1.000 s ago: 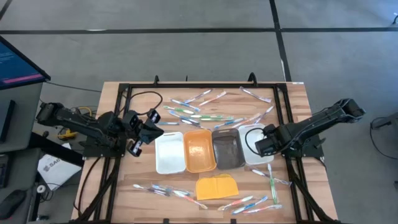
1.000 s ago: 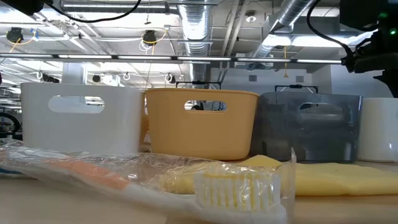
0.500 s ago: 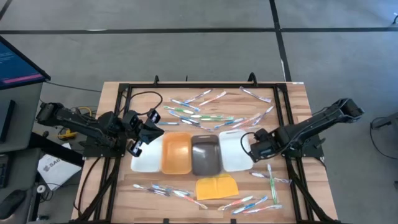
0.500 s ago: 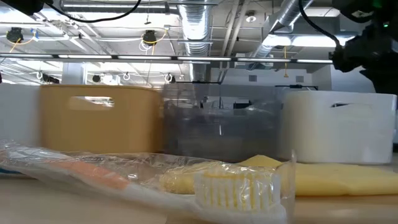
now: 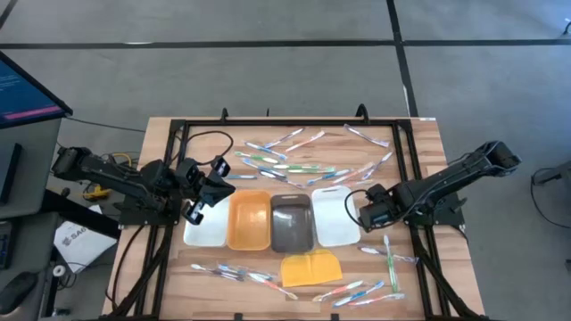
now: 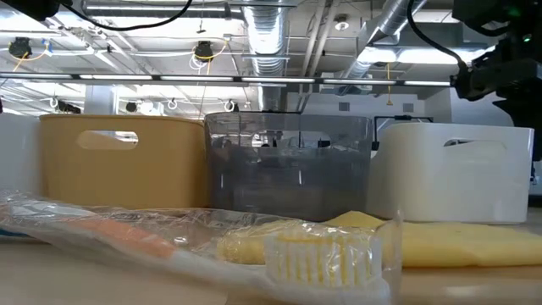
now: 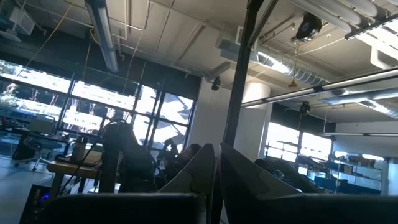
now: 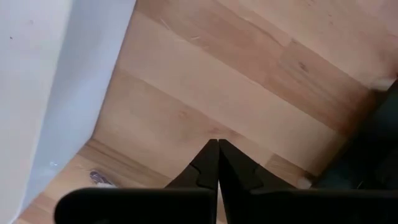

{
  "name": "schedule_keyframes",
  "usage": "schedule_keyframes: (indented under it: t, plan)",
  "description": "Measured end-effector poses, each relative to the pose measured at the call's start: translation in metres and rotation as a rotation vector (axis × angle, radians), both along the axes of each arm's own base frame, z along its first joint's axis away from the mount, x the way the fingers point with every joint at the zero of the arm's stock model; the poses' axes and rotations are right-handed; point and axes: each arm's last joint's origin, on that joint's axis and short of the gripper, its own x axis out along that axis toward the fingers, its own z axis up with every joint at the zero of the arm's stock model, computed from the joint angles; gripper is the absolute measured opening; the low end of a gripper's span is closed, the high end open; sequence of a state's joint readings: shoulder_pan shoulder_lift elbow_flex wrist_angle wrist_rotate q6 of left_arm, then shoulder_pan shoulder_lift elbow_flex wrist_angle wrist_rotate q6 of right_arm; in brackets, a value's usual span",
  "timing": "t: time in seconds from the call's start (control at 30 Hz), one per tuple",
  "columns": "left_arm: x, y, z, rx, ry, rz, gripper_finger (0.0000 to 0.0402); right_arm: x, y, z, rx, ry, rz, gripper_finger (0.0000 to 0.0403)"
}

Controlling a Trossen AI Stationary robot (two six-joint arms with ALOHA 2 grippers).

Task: Pick & Place Toothbrushes
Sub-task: Adjust the orange toothbrushes

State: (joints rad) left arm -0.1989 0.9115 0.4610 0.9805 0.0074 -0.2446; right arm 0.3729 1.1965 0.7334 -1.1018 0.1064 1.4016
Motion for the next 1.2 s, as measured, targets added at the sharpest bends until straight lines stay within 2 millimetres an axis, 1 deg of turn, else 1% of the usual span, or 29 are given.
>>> schedule_keyframes:
  t: [0.1,0.23,0.33,0.43,0.53,0.63,0.73,0.87,0.97,1.03,1.2]
  plan:
    - [0.001,0.0,-0.002,0.018,0.022,0.006,0.0019,0.0,0.0,0.0,-0.004,0.0,0.011,0.0]
    - [-0.001,0.005,-0.006,0.028,0.11,0.047,0.0019,0.0,-0.001,0.0,-0.02,-0.006,0.017,0.0]
    - [-0.004,0.011,-0.004,0.02,0.197,0.083,0.0019,0.0,-0.001,0.0,-0.024,-0.006,0.021,0.0]
    - [-0.004,0.013,0.001,0.032,0.289,0.102,0.0019,0.0,-0.001,0.0,-0.025,-0.006,0.024,0.0]
    - [-0.001,0.013,0.002,0.054,0.411,0.107,0.0019,0.0,-0.001,0.0,-0.025,-0.005,0.033,0.0]
    - [0.004,0.011,0.0,0.098,0.475,0.085,0.0019,0.0,-0.001,0.0,-0.034,-0.006,0.047,0.0]
    - [0.011,0.009,-0.005,0.107,0.488,0.056,0.0019,0.001,-0.002,0.0,-0.057,-0.011,0.063,0.0]
    - [0.021,0.007,0.001,-0.037,0.404,0.007,0.0019,0.002,-0.006,0.0,-0.079,-0.006,0.095,0.0]
    - [0.027,0.005,0.004,-0.135,0.359,-0.085,0.0019,0.003,-0.011,0.0,-0.086,0.007,0.119,0.0]
    - [0.028,0.004,0.006,-0.141,0.327,-0.151,0.0019,0.004,-0.017,0.0,-0.094,0.017,0.147,0.0]
    - [0.028,0.001,0.003,-0.121,0.371,-0.246,0.0019,0.006,-0.036,0.007,-0.142,0.007,0.204,0.0]
